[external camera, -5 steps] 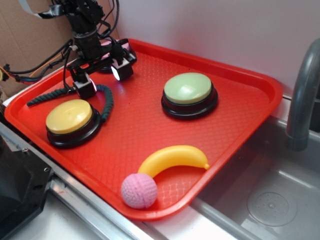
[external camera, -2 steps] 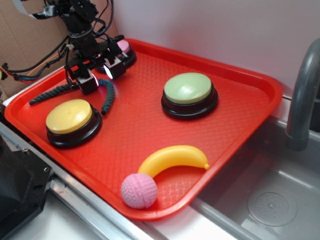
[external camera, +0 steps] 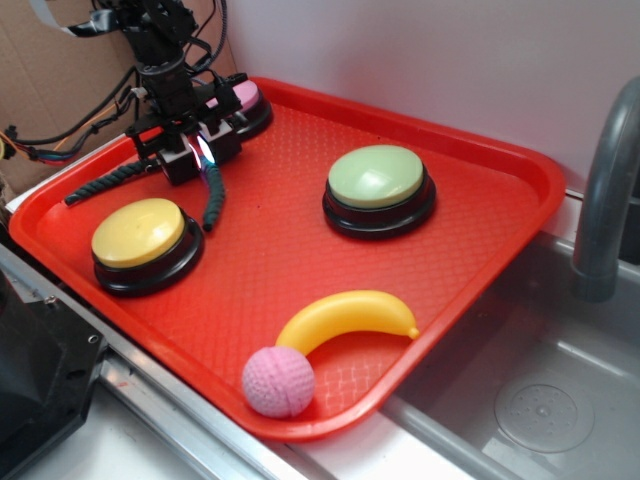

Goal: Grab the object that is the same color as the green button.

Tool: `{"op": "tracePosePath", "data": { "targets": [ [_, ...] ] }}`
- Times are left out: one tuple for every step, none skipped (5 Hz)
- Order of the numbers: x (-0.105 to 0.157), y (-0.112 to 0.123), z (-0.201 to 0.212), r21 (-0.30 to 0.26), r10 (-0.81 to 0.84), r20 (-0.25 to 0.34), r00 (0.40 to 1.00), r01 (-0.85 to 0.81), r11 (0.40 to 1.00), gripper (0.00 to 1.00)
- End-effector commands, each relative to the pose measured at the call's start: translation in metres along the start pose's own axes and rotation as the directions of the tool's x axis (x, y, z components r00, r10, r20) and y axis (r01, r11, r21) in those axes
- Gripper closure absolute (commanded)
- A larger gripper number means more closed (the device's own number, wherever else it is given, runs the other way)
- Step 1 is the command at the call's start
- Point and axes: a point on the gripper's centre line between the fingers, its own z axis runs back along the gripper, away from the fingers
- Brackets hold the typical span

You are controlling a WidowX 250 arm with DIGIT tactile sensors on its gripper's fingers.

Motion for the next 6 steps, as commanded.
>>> {"op": "tracePosePath", "data": {
  "targets": [
    [-0.004, -0.001, 0.041, 0.016, -0.248, 0.084, 0.965, 0.247, 0.969, 1.0],
    [-0.002, -0.013, 0.084, 0.061, -0.49, 0.052, 0.87, 0.487, 0.871, 1.0],
    [-0.004, -0.023, 0.115, 0.017, -0.686, 0.004, 0.728, 0.686, 0.728, 1.0],
    [-0.007, -0.026, 0.145, -0.064, -0.803, 0.021, 0.595, 0.802, 0.593, 1.0],
    [-0.012, -0.024, 0.165, -0.077, -0.891, 0.019, 0.453, 0.889, 0.45, 1.0],
    [-0.018, -0.017, 0.174, -0.093, -0.919, 0.071, 0.387, 0.92, 0.38, 1.0]
  ]
}}
